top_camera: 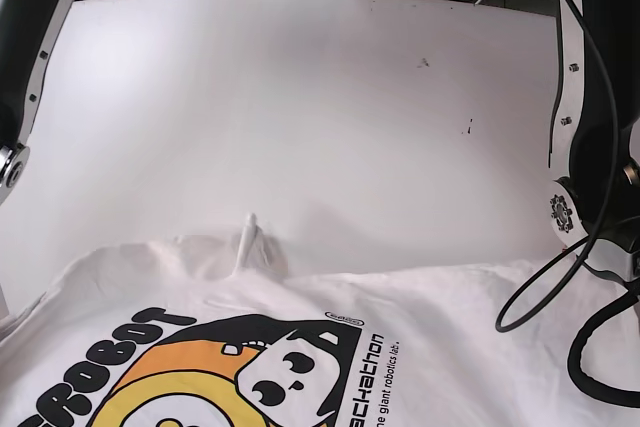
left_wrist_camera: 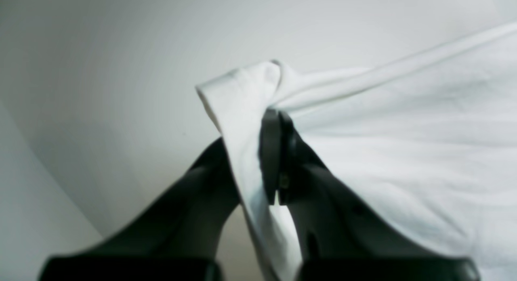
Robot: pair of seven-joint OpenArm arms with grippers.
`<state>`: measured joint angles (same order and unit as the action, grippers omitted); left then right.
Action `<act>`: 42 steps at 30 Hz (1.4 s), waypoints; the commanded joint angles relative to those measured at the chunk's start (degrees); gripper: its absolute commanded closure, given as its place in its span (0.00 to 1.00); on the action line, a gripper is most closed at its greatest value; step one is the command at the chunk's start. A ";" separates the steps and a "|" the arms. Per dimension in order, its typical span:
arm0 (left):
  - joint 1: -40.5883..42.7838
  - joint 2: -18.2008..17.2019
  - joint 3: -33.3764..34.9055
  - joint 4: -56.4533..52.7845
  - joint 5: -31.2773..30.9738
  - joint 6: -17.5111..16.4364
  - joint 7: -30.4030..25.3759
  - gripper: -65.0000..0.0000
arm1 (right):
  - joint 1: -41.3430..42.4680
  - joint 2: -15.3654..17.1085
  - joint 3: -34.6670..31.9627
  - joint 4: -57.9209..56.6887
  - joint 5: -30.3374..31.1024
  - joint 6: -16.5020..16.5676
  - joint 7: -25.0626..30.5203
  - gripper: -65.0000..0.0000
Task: Layout the t-shirt on the table in an organized manner, then fold the t-shirt properly
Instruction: 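Lift the hem with both grippers and lay it back down flat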
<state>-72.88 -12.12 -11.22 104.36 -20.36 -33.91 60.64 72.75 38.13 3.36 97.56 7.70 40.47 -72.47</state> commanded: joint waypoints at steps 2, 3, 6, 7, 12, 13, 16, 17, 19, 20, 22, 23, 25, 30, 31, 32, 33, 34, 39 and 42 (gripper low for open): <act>-1.98 0.38 -0.34 0.39 0.98 0.81 -1.35 1.00 | 2.05 0.77 0.21 3.23 -1.16 -0.47 0.60 0.98; -1.80 0.82 -0.42 0.39 0.98 0.81 -1.35 1.00 | 2.05 0.77 0.47 3.32 -1.16 -0.47 0.16 0.98; -0.83 1.00 -0.42 0.39 0.98 0.81 -1.35 1.00 | 2.05 0.86 0.47 3.32 -1.16 -0.47 0.07 0.98; -0.22 1.00 -0.42 0.39 0.98 0.81 -1.35 1.00 | 2.05 0.86 0.47 3.32 -1.16 -0.47 0.07 0.98; 2.95 1.00 -0.51 0.39 0.98 0.81 -1.35 1.00 | 2.05 0.86 0.56 2.97 -1.16 -0.47 0.25 0.98; 3.91 1.00 -0.51 0.39 0.98 0.81 -1.35 1.00 | 2.05 0.86 0.56 2.97 -1.16 -0.47 0.25 0.98; 6.64 1.00 -0.60 0.39 0.98 0.81 -1.35 1.00 | 2.05 0.77 0.56 2.88 -1.16 -0.47 0.33 0.98; 7.52 1.00 -0.69 0.39 0.98 0.81 -1.43 1.00 | 2.05 0.68 0.56 2.88 -1.16 -0.47 0.42 0.98; 9.37 1.00 -1.22 0.39 0.98 0.81 -1.52 1.00 | 2.05 0.42 0.56 2.88 -1.16 -0.47 0.42 0.98; 10.86 1.09 -2.10 0.39 0.98 0.81 -1.52 1.00 | 0.79 0.33 0.64 2.88 -1.16 -0.47 0.42 0.98; 13.23 1.09 -3.33 0.39 0.98 0.81 -1.61 1.00 | -1.41 0.16 0.91 2.88 -1.16 -0.47 0.77 0.98; 15.08 1.09 -4.03 0.30 0.98 0.81 -1.70 1.00 | -3.43 -0.55 1.88 2.88 -1.16 -0.47 1.74 0.98; 17.81 1.09 -4.73 0.22 0.98 0.81 -2.22 1.00 | -7.04 -2.13 3.99 2.62 -1.51 -0.47 3.94 0.98; 25.19 1.00 -4.64 0.13 1.15 0.81 -7.24 1.00 | -14.07 -4.33 6.97 -2.48 -1.51 -0.47 9.48 0.98; 25.89 1.00 -4.56 0.13 1.15 0.81 -7.94 1.00 | -14.68 -4.68 7.06 -3.18 -1.59 -0.47 10.53 0.98; 27.83 1.00 -4.47 0.04 1.33 0.81 -8.82 1.00 | -16.27 -5.65 7.68 -5.56 -1.68 -0.47 13.17 0.98; 28.88 1.00 -4.47 -0.14 1.41 0.90 -9.17 1.00 | -17.41 -6.09 8.03 -7.05 -1.68 -0.47 14.58 0.98; 29.59 1.00 -4.47 -0.40 1.41 0.99 -9.26 1.00 | -18.11 -6.35 8.38 -8.20 -1.68 -0.47 15.72 0.98; 33.89 1.09 -4.47 -2.77 1.33 1.08 -12.77 1.00 | -20.75 -7.84 10.05 -15.76 -1.68 -0.47 22.49 0.98; 35.74 1.09 -4.47 -4.97 1.33 1.16 -15.32 1.00 | -21.19 -8.55 10.23 -20.94 -1.77 -0.47 26.36 0.98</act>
<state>-35.75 -10.57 -15.59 99.98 -18.50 -33.10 48.07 49.34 29.10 13.19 79.77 5.63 40.34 -50.85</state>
